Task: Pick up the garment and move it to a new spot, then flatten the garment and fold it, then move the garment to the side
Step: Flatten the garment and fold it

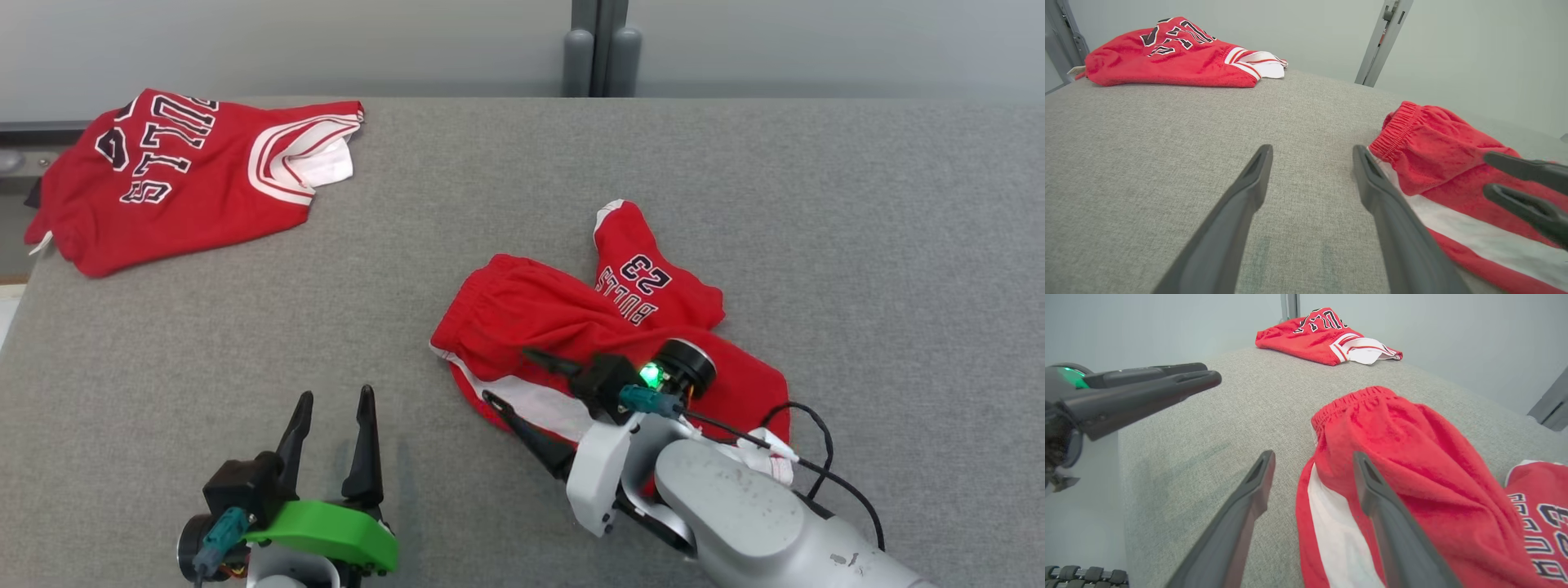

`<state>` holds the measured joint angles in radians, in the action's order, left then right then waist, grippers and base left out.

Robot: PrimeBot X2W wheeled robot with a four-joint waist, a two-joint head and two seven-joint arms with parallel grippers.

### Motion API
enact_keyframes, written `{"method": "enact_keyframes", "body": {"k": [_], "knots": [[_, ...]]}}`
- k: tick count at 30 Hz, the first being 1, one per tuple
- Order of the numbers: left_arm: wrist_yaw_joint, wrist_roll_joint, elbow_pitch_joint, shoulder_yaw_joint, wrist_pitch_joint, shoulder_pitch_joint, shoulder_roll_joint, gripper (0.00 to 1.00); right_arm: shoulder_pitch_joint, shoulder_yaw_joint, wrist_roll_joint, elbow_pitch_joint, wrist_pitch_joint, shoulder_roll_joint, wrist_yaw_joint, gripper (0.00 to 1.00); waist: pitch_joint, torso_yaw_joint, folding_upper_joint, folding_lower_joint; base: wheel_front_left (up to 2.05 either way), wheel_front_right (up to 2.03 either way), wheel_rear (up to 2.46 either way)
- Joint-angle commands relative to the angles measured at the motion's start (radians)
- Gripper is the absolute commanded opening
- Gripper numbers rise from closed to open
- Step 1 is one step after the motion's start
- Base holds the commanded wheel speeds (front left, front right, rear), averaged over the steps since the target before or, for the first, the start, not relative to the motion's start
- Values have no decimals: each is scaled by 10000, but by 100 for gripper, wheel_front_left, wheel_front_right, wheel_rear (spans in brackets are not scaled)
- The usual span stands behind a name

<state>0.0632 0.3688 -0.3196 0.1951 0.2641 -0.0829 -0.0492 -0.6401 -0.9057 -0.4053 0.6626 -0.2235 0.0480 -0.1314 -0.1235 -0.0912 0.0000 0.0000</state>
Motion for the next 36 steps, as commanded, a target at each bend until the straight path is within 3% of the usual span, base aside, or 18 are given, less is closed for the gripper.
{"method": "enact_keyframes", "body": {"k": [1,10,17,21,27,36], "knots": [[77,-67,-1,-7,4,-174,-24,100,233,243,16,-67,-134,30,14,100,113,126,0,0,0,0,0],[248,-292,-78,91,5,-444,-24,100,863,3137,1404,-743,-420,37,14,100,518,595,0,0,0,0,0],[226,-155,-85,184,5,-260,-24,100,2506,6180,2796,-2387,-410,31,14,100,797,817,0,0,0,0,0],[106,39,35,174,5,-33,-26,100,3703,7339,3129,-3282,-410,27,14,100,876,847,0,0,0,0,0],[-36,219,149,38,4,333,-26,100,5094,8390,2928,-4242,-412,23,14,100,886,915,0,0,0,0,0],[-117,277,273,-238,5,679,-26,100,5737,8670,2371,-4246,-412,28,14,100,837,972,0,0,0,0,0]]}}
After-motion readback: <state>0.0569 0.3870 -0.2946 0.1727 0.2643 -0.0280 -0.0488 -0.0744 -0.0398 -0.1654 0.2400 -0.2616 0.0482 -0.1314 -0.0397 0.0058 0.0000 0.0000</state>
